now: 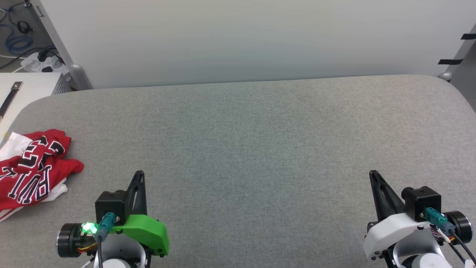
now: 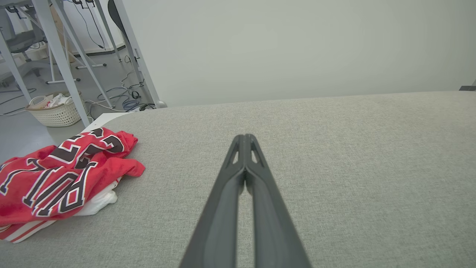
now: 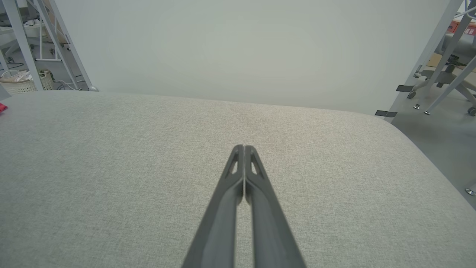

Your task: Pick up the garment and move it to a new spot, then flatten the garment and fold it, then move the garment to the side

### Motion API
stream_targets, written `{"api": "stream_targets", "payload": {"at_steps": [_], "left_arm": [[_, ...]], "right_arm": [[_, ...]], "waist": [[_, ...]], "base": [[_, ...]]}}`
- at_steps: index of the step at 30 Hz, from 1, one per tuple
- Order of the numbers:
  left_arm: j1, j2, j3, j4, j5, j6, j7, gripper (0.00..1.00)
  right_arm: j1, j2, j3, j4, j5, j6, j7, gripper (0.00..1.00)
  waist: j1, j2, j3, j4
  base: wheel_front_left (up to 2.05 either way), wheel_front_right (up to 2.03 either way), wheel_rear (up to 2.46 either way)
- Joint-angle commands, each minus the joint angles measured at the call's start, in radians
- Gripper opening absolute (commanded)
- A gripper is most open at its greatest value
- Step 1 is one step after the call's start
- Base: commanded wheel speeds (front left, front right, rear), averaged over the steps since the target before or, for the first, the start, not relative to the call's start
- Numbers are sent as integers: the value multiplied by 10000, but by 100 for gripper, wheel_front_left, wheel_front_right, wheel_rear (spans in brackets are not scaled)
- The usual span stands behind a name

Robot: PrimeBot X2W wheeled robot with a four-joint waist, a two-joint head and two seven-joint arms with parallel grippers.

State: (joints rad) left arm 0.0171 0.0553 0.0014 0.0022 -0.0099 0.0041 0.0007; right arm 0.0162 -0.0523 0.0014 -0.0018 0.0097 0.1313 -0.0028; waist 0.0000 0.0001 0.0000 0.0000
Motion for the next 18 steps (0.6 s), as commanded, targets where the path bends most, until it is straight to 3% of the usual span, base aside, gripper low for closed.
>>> {"api": "stream_targets", "payload": {"at_steps": [1, 14, 15, 18], "left_arm": [[-171, -51, -14, -22, 99, -41, -7, 0], [-171, -51, -14, -22, 99, -41, -7, 0], [0, 0, 0, 0, 0, 0, -1, 100], [10, 2, 1, 1, -5, 5, -5, 100]], "right_arm": [[-162, 21, -14, 18, -97, -6, 28, 0], [-162, 21, -14, 18, -97, -6, 28, 0], [0, 0, 0, 0, 0, 2, -1, 100], [6, -4, -4, 1, 7, 0, -5, 100]], "waist": [[0, -1, 0, 0], [0, -1, 0, 0], [0, -1, 0, 0], [0, -1, 2, 0]], "base": [[0, 0, 0], [0, 0, 0], [0, 0, 0], [0, 0, 0]]}}
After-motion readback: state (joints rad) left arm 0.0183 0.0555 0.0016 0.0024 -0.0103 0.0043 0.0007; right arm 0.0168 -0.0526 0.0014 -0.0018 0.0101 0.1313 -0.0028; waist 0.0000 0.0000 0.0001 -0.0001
